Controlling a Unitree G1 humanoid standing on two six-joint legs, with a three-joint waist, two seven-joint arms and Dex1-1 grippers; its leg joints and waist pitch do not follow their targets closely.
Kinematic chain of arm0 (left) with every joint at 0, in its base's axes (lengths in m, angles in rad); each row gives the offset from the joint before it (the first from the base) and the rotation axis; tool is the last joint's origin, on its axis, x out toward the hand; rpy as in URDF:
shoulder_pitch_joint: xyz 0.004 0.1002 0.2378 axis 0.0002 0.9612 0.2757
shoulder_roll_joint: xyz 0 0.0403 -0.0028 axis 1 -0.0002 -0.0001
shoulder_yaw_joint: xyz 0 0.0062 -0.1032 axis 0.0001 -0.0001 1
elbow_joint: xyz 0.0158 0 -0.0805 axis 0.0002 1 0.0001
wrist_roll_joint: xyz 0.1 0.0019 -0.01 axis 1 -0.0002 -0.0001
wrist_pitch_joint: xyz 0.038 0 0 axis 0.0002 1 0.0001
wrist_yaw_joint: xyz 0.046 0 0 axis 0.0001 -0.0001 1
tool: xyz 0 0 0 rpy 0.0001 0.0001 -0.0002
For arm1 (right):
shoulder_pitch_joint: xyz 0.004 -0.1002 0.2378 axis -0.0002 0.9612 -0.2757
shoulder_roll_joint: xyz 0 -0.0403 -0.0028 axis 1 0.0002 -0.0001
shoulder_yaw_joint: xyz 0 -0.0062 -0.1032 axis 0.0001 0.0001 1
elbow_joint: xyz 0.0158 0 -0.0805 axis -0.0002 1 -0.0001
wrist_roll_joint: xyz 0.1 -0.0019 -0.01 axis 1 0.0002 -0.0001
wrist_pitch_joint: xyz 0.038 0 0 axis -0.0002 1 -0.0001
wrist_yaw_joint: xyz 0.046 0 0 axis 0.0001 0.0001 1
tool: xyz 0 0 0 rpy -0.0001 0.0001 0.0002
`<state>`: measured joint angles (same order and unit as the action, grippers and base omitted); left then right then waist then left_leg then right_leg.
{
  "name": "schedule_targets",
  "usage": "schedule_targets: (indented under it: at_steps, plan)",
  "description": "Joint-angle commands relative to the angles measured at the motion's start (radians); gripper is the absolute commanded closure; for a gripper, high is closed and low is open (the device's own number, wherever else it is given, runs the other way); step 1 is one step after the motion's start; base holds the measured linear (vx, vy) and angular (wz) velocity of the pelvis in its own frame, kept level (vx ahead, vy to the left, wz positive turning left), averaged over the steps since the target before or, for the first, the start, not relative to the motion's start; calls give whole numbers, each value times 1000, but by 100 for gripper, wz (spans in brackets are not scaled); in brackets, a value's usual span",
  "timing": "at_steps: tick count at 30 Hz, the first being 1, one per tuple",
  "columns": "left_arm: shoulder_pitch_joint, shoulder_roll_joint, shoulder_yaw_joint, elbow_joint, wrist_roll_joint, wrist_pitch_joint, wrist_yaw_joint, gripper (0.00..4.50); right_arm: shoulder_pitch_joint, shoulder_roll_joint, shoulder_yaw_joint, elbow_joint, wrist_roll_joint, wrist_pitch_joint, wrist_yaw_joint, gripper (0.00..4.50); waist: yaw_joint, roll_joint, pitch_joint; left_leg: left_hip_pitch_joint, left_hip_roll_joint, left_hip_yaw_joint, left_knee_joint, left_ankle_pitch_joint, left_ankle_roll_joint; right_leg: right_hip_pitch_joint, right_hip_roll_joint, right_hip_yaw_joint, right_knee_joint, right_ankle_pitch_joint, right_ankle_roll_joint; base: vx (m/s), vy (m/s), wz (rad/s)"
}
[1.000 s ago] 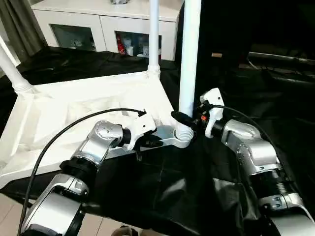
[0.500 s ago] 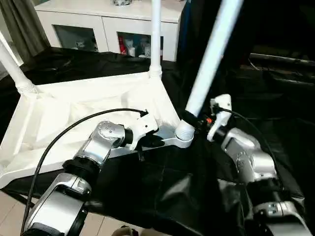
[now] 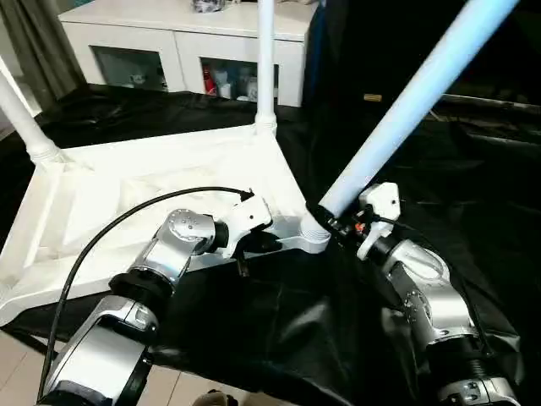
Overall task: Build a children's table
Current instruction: Insert table leg to table base, then rotate leg to tighten
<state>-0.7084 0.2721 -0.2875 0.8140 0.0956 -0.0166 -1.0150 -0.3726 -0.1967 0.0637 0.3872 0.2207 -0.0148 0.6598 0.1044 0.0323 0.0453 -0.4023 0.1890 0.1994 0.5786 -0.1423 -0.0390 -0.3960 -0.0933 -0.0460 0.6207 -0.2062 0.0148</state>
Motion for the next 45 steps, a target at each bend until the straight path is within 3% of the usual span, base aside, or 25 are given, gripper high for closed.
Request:
schedule_targets:
  at_steps: [1, 2, 3, 8, 16, 22, 27, 31, 36, 38, 40, 41, 42, 43, 45]
  plan:
    - [-16, 9, 26, -1, 0, -19, 33, 450, 6, -16, 50, 74, -47, 97, 28, 264, -6, -12, -53, 34, 41, -34, -83, -443, -29, 20, -60, 33, -106, -399, -152, 0, 0, 0]
    - [-16, 10, 25, 0, 0, -21, 30, 450, -2, -18, 56, 81, -48, 109, 36, 264, -8, -8, -53, 33, 41, -34, -85, -436, -29, 21, -60, 33, -106, -394, -152, 0, 0, 0]
    - [-16, 13, 23, -1, 1, -25, 25, 450, -22, -25, 67, 101, -55, 115, 59, 264, -10, -13, -54, 35, 43, -32, -85, -432, -28, 20, -59, 33, -107, -376, -155, 0, 0, 0]
    - [-13, 23, 10, -11, 8, -42, 9, 450, -122, -48, 81, 204, -69, 135, 132, 264, -18, -14, -54, 38, 42, -31, -84, -438, -27, 19, -59, 32, -104, -360, -176, 0, 0, 0]
    - [-10, 27, -5, -28, 11, -62, -8, 450, -227, -97, 141, 297, -93, 169, 306, 264, -15, -21, -58, 38, 44, -25, -78, -392, -15, 22, -58, 33, -97, -284, -200, 0, 0, 0]
    - [-9, 26, -8, -42, 0, -73, -43, 450, -211, -124, 166, 293, -71, 186, 423, 264, -4, -22, -62, 37, 46, -20, -73, -332, 9, 27, -56, 32, -89, -204, -218, 0, 0, 0]
    - [32, 56, -33, -137, -56, -73, -217, 450, -185, -146, 189, 300, -72, 181, 510, 264, 6, -18, -67, 31, 48, -19, -69, -281, 31, 33, -55, 29, -77, -119, -243, 0, 0, 0]
    - [67, 102, -78, -230, -62, -56, -327, 450, -173, -162, 202, 301, -88, 147, 554, 264, 3, -15, -66, 36, 50, -18, -74, -317, 18, 28, -50, 29, -77, -119, -252, 0, 0, 0]
    - [69, 123, -88, -271, -61, -48, -367, 450, -119, -189, 235, 221, -87, 137, 619, 264, 5, -18, -61, 47, 53, -21, -84, -404, -22, 23, -50, 32, -88, -209, -225, 0, 0, 0]
    - [41, 101, -60, -223, -33, -59, -272, 450, -100, -182, 234, 216, -92, 124, 608, 264, 6, -20, -59, 50, 53, -22, -86, -445, -38, 18, -54, 34, -93, -259, -214, 0, 0, 0]
    - [18, 86, -44, -168, -4, -75, -183, 450, -98, -170, 221, 230, -97, 110, 579, 264, 5, -20, -53, 56, 50, -23, -86, -496, -51, 10, -55, 35, -104, -342, -196, 0, 0, 0]
    - [8, 80, -38, -148, 4, -68, -147, 450, -97, -165, 212, 238, -99, 104, 567, 264, 3, -21, -43, 71, 48, -27, -82, -575, -66, -3, -60, 36, -119, -458, -177, -51, 4, 7]
    - [7, 79, -36, -144, 5, -66, -142, 450, -97, -164, 210, 239, -100, 103, 565, 264, 1, -22, -39, 76, 46, -31, -82, -611, -72, -6, -61, 34, -126, -524, -160, -61, 5, 3]
    - [-5, 70, -23, -116, 6, -46, -98, 450, -96, -153, 193, 257, -108, 91, 522, 264, -2, -26, -37, 84, 44, -41, -81, -655, -79, -6, -66, 29, -138, -633, -121, -61, 5, 3]
    - [-10, 63, -14, -103, -1, -30, -78, 450, -96, -147, 181, 269, -110, 87, 495, 264, -10, -23, -35, 87, 43, -54, -84, -701, -89, -7, -65, 18, -147, -698, -81, -29, 6, -2]
